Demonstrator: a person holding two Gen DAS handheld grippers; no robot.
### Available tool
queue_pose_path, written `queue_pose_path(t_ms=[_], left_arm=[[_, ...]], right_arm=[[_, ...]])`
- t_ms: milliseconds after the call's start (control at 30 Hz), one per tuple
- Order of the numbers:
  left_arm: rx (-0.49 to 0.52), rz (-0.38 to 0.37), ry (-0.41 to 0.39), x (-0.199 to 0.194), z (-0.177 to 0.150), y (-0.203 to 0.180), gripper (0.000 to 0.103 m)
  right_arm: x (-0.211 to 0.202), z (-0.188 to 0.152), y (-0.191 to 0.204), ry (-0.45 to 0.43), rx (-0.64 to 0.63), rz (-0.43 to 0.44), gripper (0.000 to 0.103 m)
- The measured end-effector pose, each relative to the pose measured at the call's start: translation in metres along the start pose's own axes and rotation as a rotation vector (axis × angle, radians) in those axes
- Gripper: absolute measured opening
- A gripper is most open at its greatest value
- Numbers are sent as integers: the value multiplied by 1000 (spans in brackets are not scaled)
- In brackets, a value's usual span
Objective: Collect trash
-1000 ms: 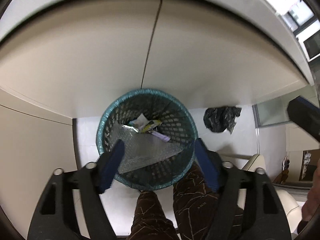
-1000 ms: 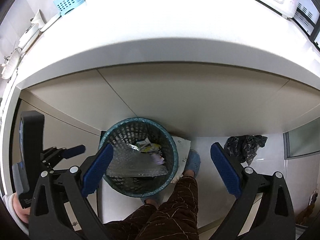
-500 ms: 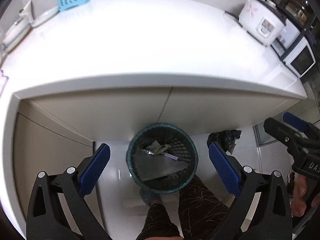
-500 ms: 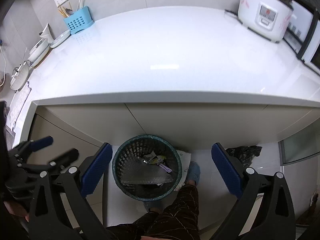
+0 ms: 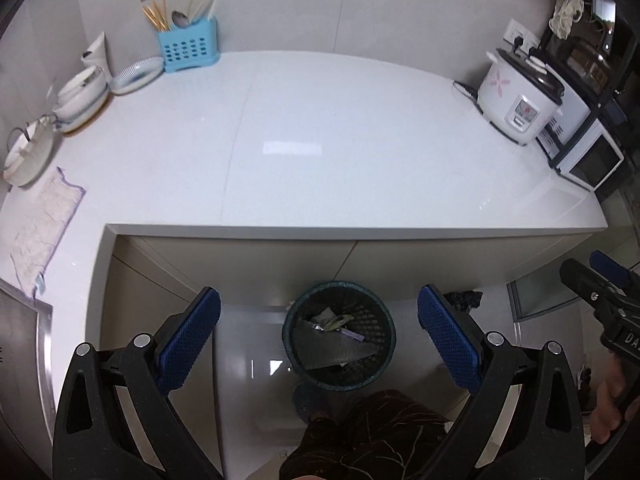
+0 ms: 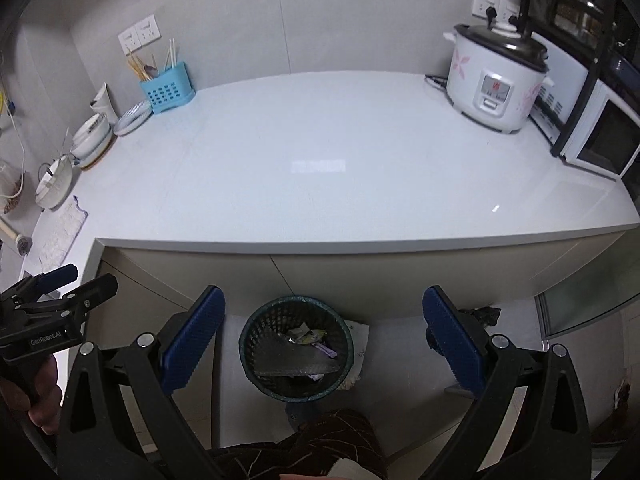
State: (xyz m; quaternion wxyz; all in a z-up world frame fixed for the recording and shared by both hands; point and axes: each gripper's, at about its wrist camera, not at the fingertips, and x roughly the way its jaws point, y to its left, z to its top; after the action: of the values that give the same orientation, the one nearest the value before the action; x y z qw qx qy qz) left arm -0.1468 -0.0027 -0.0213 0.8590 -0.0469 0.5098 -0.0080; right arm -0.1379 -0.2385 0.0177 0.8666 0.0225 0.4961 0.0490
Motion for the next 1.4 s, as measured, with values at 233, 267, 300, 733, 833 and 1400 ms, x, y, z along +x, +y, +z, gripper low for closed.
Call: queue_pose_path(t_ms=[233, 267, 300, 733, 833, 1400], left_arm=[[-2, 32, -22, -30, 2, -6, 97], [-3, 34, -14, -31, 1, -7, 97], [0, 30, -4, -31, 1, -8, 97], [-6, 15, 43, -23, -4, -11, 97], [2, 19, 46, -23, -5, -12, 97], [15, 24, 42, -27, -4, -16, 97]], right_arm=[[-23, 0, 5, 49, -6, -20, 95], [-24, -2, 6, 49, -11, -23, 95], [-25, -5, 8, 50, -21, -29, 95], [-21, -12, 15, 61, -22, -33, 95], [-21, -12, 13, 59, -20, -36, 95], [-23, -7, 8, 51, -20, -39, 95]])
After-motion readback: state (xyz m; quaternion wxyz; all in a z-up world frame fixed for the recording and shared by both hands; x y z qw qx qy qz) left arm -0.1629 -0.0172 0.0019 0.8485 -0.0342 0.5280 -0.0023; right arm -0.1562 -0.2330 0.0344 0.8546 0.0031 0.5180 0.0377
